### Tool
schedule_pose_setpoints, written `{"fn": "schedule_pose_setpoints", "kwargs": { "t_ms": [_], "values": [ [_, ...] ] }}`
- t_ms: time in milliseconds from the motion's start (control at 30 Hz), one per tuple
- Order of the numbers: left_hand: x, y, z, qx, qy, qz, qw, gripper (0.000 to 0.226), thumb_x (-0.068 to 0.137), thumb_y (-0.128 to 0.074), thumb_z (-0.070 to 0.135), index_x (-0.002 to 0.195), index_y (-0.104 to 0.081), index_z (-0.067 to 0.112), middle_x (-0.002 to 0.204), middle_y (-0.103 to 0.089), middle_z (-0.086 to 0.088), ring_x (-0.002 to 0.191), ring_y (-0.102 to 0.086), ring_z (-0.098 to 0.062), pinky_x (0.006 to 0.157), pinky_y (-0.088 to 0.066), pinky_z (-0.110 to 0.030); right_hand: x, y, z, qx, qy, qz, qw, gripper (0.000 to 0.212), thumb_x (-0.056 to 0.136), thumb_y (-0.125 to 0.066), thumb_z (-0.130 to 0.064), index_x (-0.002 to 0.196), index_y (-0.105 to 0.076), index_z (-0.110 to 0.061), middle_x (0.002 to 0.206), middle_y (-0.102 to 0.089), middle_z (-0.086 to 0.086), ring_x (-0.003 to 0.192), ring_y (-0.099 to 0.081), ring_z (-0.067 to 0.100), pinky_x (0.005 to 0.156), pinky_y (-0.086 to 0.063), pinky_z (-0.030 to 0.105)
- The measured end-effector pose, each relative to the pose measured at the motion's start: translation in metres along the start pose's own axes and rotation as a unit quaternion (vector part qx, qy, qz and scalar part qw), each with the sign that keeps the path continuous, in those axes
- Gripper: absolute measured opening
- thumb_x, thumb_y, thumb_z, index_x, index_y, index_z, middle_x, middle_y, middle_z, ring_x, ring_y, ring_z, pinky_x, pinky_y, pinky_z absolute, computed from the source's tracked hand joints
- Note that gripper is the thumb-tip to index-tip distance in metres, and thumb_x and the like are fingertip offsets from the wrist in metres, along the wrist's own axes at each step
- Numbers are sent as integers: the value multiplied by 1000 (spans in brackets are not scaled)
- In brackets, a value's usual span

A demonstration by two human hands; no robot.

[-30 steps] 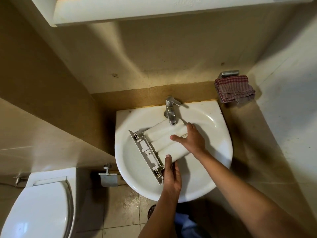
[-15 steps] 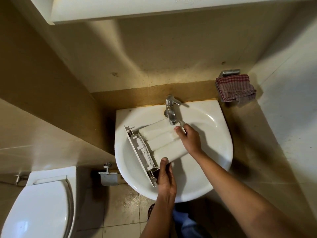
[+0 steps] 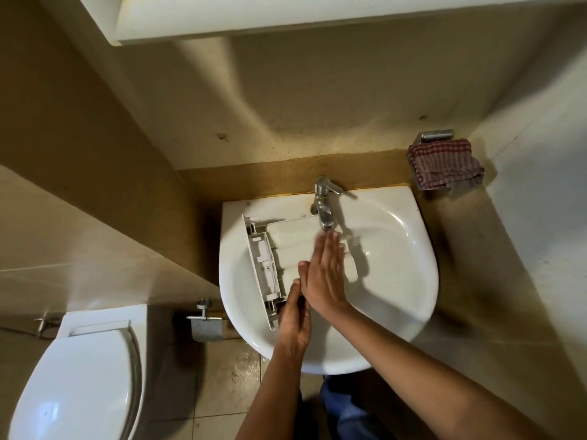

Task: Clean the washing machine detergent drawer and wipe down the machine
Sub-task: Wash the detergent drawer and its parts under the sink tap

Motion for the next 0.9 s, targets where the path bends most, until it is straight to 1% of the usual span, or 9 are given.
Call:
{"fn": "schedule_pose_setpoints", "kwargs": {
  "t_ms": [100,200,300,367,467,600,667,800,900],
  "values": [
    [0,-1,2,7,1,-13,1000,33,94,-52,20,120,-62,3,119,-67,-12,116,-59,-19,104,-43,-30,-4,-4,-4,-12,136,-22,990,68,95,-29,-36,147,-20,7,154,-14,28,146,-7,37,118,-15,50],
    [-1,0,3,17,-9,11,1000,28,93,-54,20,114,-62,5,113,-68,-9,110,-60,-15,93,-49,-23,0,2,11,-23,200,-23,979,66,95,-34,-37,147,-28,2,154,-24,22,145,-17,32,116,-20,45],
    [0,-6,2,10,-24,15,1000,52,87,-52,37,128,-55,5,123,-66,-8,121,-56,-16,95,-49,-23,7,4,-6,2,208,-27,978,64,94,-36,-33,146,-28,3,153,-26,21,144,-20,32,118,-22,43],
    [4,-7,2,-19,-33,8,999,50,96,-43,42,135,-51,12,132,-61,-8,126,-53,-17,98,-48,-25,5,-6,-38,3,269,-47,962,64,94,-36,-31,148,-24,1,155,-21,19,145,-17,30,119,-20,42],
    [7,-2,3,-50,-36,15,998,44,102,-38,37,137,-49,14,135,-58,-9,127,-52,-17,99,-48,-25,7,-15,-53,-11,338,-66,939,63,93,-36,-30,148,-23,-1,157,-19,15,146,-15,26,119,-17,40],
    [6,3,1,-58,-42,48,996,50,97,-50,33,139,-48,5,138,-54,-15,128,-51,-23,110,-39,-35,0,-11,-20,-55,419,-67,904,60,99,-33,-35,151,-19,-7,159,-16,12,147,-13,23,120,-15,37],
    [7,4,0,-72,-49,61,994,45,97,-50,30,134,-52,5,127,-61,-13,117,-57,-21,103,-46,-33,-6,-8,12,-62,399,-64,913,60,100,-32,-38,152,-18,-9,159,-14,9,148,-12,20,119,-19,40],
    [8,3,2,-80,-55,56,994,25,100,-47,25,113,-62,9,98,-74,-6,101,-64,-19,88,-53,-30,-20,0,60,-32,260,-45,964,58,101,-26,-38,152,-18,-12,160,-14,7,147,-13,23,116,-22,46],
    [8,4,2,-68,-48,47,995,26,100,-48,27,112,-61,9,98,-73,-7,102,-64,-19,88,-54,-29,-18,-1,45,16,144,-33,989,62,97,-28,-33,151,-18,-6,159,-14,11,148,-10,27,118,-12,49]
  ]
}}
Point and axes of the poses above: each hand's wrist, its own x-axis towards the middle knuckle, its own y-axis out of the back of the hand, z = x × y, the point moved 9 cm from there along x, towards the middle knuckle
